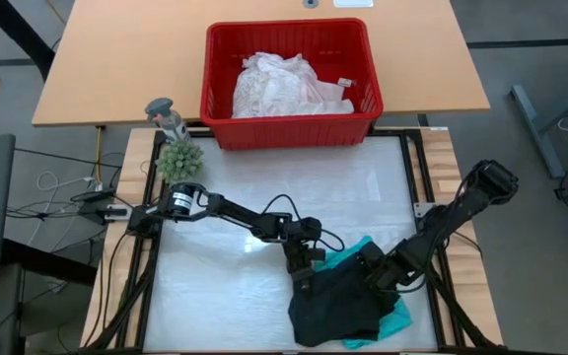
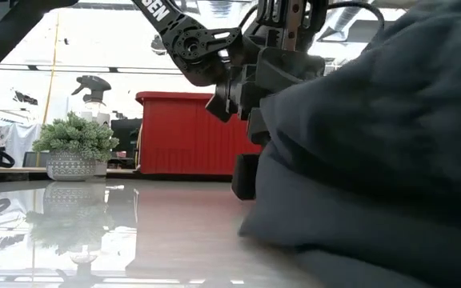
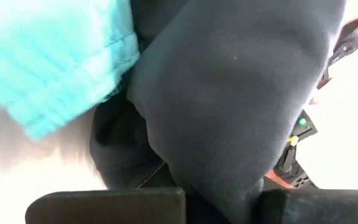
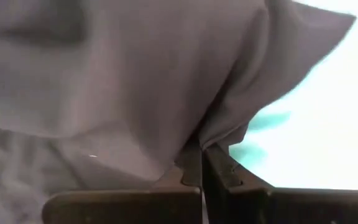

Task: Fold Laundry from Bin
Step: Stack the black shorts on top of the blue shorts

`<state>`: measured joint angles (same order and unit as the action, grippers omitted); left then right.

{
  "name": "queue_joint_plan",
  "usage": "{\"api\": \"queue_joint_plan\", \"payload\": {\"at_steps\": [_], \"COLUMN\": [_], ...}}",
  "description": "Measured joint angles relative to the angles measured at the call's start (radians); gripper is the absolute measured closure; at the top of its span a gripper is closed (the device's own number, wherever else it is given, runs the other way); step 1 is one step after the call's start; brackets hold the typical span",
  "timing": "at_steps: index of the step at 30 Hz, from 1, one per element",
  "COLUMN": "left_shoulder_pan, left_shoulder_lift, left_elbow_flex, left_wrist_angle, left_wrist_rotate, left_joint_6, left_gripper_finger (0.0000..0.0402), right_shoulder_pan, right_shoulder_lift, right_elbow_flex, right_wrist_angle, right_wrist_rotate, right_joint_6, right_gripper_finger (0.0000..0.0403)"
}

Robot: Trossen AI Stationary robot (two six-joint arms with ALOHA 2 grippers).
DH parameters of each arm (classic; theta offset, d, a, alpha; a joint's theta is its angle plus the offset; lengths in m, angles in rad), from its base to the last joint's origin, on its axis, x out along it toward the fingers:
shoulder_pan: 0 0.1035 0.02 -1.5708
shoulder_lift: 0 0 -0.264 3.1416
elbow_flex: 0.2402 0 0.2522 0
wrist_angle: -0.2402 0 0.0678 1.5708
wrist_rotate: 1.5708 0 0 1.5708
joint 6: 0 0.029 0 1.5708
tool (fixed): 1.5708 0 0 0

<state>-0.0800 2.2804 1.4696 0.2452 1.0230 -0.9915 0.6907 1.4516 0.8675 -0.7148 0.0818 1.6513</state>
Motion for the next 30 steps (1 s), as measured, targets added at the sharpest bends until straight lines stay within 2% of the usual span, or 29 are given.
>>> {"api": "queue_joint_plan", "payload": {"at_steps": [6,14,19,23,30], "left_shoulder_pan": [0.035,0.091,0.091,0.093,0.112], "left_shoulder_lift": [-0.081,-0.122,-0.122,-0.117,-0.117], "left_elbow_flex": [0.000,0.000,0.000,0.036,0.182], "left_wrist_angle": [0.007,0.006,0.004,-0.008,-0.128], "left_wrist_rotate": [-0.019,-0.044,-0.080,-0.096,-0.190], "left_joint_6": [-0.025,-0.066,-0.090,-0.090,0.011], "left_gripper_finger": [0.0392,0.0392,0.0392,0.0392,0.0395], "right_shoulder_pan": [0.015,0.110,0.210,0.246,0.229], "right_shoulder_lift": [-0.027,-0.024,-0.024,-0.015,0.099], "right_elbow_flex": [0.088,0.186,0.225,0.254,0.340], "right_wrist_angle": [-0.071,-0.092,-0.095,-0.096,-0.120], "right_wrist_rotate": [0.005,0.060,0.163,0.198,0.166], "right_joint_6": [0.158,0.380,0.573,0.596,0.609], "right_gripper_finger": [0.0384,0.0384,0.0384,0.0384,0.0384]}}
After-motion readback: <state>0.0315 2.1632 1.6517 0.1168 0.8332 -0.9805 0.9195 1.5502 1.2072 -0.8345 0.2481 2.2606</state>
